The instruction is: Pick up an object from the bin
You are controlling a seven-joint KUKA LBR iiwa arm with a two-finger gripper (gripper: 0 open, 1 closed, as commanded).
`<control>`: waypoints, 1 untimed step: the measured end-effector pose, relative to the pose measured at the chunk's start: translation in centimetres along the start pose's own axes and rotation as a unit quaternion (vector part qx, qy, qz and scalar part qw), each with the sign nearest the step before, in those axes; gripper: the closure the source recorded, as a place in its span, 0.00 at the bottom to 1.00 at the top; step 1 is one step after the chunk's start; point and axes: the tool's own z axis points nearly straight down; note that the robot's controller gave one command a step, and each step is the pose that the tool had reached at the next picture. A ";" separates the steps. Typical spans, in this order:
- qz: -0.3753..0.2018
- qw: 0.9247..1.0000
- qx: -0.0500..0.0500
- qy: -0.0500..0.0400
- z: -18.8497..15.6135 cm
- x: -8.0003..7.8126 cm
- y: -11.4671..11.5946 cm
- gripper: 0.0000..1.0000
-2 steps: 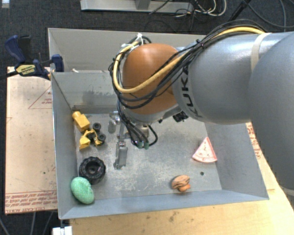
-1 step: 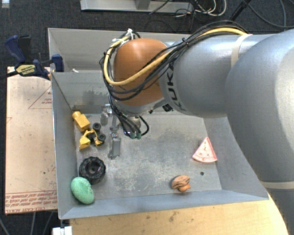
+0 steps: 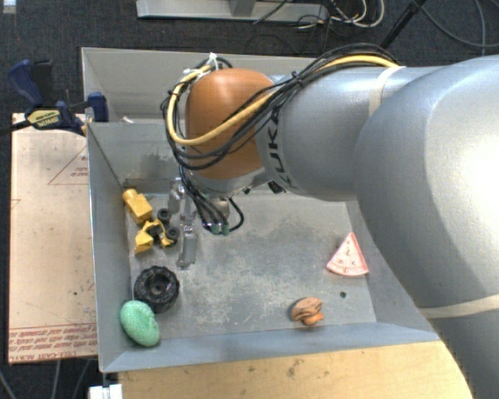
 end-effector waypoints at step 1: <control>0.121 0.993 -0.001 -0.002 1.0 -1.0 0.8 0.00</control>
Offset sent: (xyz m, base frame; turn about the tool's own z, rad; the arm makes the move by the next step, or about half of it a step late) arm 0.0127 0.0090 -0.0291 -0.3144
